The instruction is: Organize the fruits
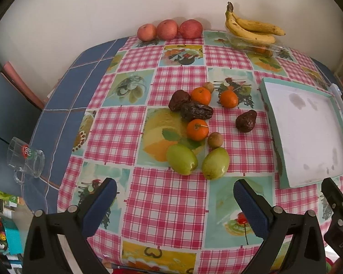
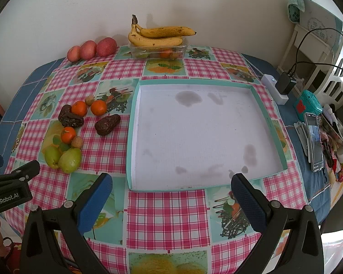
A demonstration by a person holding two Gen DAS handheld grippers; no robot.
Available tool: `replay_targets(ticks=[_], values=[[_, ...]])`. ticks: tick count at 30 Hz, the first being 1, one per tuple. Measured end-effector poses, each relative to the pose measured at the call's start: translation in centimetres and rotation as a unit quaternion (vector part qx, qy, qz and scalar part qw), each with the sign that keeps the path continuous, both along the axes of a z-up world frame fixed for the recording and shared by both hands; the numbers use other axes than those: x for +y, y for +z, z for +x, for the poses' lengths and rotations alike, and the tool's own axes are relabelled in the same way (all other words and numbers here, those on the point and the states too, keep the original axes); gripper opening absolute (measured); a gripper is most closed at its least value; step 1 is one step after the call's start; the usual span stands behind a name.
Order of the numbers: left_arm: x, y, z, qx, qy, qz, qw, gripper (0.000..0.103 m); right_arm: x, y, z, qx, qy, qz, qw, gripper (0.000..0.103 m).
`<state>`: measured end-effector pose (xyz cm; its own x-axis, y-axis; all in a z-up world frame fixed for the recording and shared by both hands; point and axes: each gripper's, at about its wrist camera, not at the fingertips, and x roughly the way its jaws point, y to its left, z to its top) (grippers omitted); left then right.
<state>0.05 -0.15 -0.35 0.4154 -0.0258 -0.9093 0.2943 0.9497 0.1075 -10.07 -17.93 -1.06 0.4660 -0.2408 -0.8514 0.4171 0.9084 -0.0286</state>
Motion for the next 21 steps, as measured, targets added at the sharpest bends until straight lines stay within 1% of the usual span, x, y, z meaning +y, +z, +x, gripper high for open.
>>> replay_targets(ticks=[21], values=[[0.0,-0.09,0.04,0.006,-0.004,-0.009,0.9999,0.103,0.13,-0.01,0.11,0.001,0.001,0.0,1.0,0.103]])
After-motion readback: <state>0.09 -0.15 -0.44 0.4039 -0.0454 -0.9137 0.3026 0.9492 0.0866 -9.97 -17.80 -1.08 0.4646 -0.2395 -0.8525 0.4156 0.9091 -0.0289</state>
